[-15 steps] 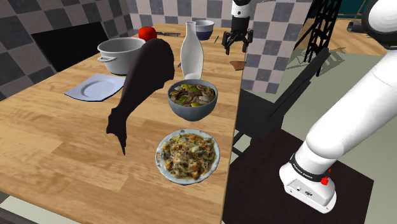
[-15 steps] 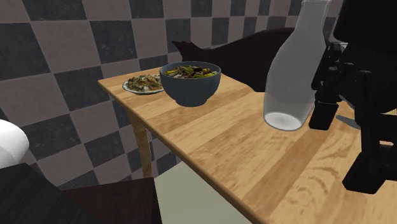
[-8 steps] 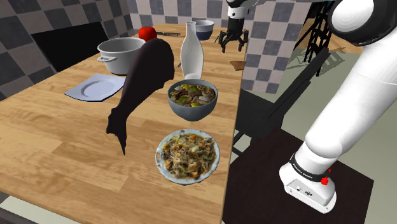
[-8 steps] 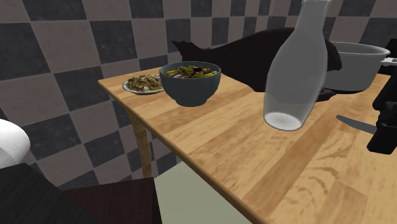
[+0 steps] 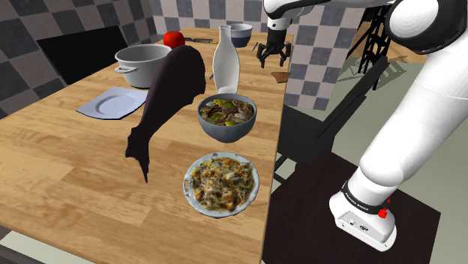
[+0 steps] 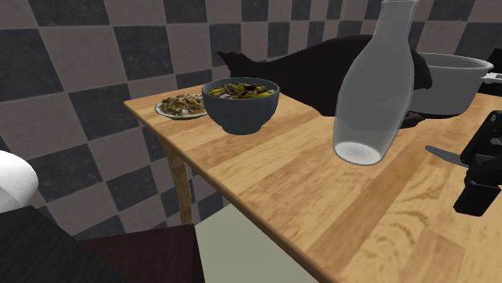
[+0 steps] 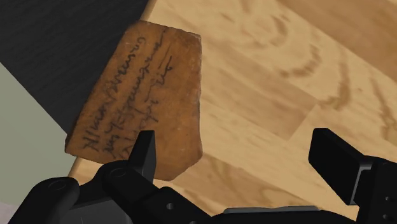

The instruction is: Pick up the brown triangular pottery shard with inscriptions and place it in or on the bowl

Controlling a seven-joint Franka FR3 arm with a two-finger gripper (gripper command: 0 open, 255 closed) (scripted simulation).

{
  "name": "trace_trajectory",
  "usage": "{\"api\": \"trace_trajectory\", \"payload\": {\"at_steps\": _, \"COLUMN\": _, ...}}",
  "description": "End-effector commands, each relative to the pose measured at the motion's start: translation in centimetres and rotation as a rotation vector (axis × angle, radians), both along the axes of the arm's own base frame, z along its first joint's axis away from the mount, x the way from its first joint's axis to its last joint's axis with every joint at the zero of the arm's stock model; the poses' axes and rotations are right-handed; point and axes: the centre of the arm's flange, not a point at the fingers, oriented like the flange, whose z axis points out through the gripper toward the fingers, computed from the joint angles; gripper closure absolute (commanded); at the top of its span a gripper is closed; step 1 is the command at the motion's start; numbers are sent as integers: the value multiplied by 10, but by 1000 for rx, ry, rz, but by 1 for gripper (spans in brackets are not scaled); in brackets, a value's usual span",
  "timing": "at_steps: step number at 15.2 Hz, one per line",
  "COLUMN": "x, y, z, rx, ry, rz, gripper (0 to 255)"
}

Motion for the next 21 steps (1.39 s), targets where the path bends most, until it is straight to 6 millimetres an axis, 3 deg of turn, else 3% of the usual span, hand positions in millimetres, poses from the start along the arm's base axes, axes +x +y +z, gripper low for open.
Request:
{"api": "trace_trajectory", "payload": {"at_steps": 1, "x": 0, "y": 0, "z": 0, "rx": 0, "ry": 0, "rz": 0, "gripper": 0}}
{"api": "trace_trajectory", "payload": {"at_steps": 4, "x": 0, "y": 0, "z": 0, "rx": 0, "ry": 0, "rz": 0, "gripper": 0}}
{"api": "trace_trajectory", "payload": {"at_steps": 5, "x": 0, "y": 0, "z": 0, "rx": 0, "ry": 0, "rz": 0, "gripper": 255}}
{"api": "trace_trajectory", "payload": {"at_steps": 14, "x": 0, "y": 0, "z": 0, "rx": 0, "ry": 0, "rz": 0, "gripper": 255}}
{"api": "trace_trajectory", "payload": {"at_steps": 15, "x": 0, "y": 0, "z": 0, "rx": 0, "ry": 0, "rz": 0, "gripper": 0}}
{"api": "trace_trajectory", "payload": {"at_steps": 19, "x": -58, "y": 4, "z": -5, "rx": -122, "ry": -56, "rz": -88, "gripper": 0}}
{"api": "trace_trajectory", "payload": {"at_steps": 21, "x": -67, "y": 5, "z": -12, "rx": -142, "ry": -66, "rz": -103, "gripper": 0}}
